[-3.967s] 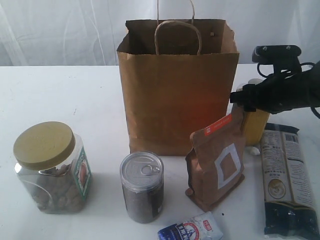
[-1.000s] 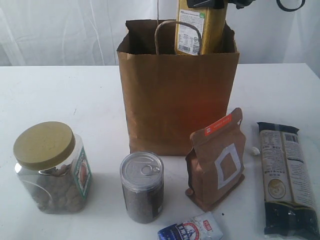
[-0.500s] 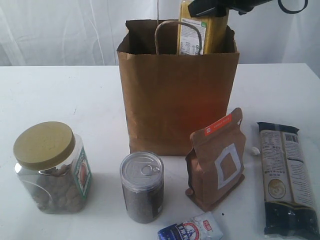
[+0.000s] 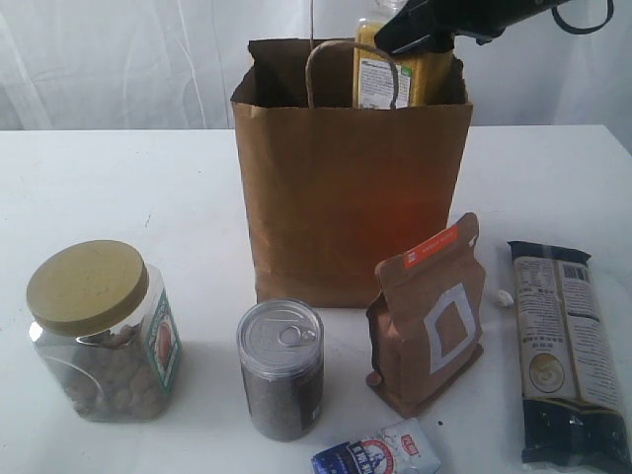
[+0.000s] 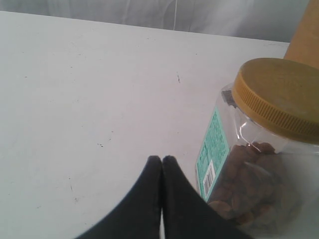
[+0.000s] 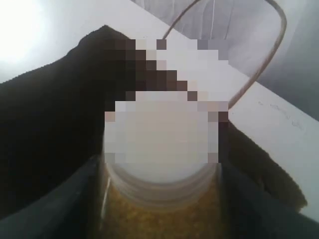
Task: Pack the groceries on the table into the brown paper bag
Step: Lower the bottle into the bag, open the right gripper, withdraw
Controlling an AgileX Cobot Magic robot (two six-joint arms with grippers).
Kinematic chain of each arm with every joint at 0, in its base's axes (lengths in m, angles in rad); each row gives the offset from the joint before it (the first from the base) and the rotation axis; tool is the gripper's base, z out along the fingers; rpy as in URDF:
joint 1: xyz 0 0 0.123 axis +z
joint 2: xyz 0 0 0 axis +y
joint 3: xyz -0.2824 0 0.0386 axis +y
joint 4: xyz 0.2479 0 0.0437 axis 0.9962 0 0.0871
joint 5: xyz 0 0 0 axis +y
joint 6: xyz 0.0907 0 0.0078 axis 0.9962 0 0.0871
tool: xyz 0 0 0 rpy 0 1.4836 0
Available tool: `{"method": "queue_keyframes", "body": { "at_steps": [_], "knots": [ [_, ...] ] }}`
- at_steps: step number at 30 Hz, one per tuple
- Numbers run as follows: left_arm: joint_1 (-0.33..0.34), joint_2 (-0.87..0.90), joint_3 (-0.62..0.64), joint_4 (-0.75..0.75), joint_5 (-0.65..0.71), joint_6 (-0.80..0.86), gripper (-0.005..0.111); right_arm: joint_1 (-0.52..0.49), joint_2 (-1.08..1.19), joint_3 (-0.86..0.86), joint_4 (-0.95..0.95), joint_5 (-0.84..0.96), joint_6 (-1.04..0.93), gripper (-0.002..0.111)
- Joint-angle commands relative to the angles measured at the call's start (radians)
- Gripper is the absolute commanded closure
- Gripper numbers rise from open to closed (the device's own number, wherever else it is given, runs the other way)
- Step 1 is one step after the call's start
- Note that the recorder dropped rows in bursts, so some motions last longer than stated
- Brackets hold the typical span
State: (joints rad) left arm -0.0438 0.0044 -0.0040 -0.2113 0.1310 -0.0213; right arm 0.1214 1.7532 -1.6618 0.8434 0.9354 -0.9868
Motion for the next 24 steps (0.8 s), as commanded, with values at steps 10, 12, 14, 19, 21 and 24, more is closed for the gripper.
{"method": "queue_keyframes", "body": {
  "at_steps": [10, 12, 14, 19, 21, 24],
  "knots": [
    [-0.002, -0.004, 0.004, -0.004, 0.001, -0.001, 0.107, 0.000, -0.017, -0.013, 0.042, -0.018, 0.003, 0.050],
    [-0.002, -0.004, 0.004, -0.004, 0.001, -0.001, 0.107, 0.000, -0.017, -0.013, 0.042, -0.018, 0.003, 0.045],
    [-0.002, -0.004, 0.004, -0.004, 0.001, -0.001, 0.107, 0.000, -0.017, -0.013, 0.042, -0.018, 0.008, 0.037],
    [-0.002, -0.004, 0.004, -0.004, 0.001, -0.001, 0.107, -0.002, -0.017, -0.013, 0.042, -0.018, 0.019, 0.035],
    [-0.002, -0.004, 0.004, -0.004, 0.001, -0.001, 0.107, -0.002, -0.017, -0.013, 0.042, -0.016, 0.027, 0.035],
    [-0.002, -0.004, 0.004, -0.004, 0.001, -0.001, 0.107, -0.002, -0.017, -0.013, 0.042, -0.016, 0.052, 0.035]
  ]
}}
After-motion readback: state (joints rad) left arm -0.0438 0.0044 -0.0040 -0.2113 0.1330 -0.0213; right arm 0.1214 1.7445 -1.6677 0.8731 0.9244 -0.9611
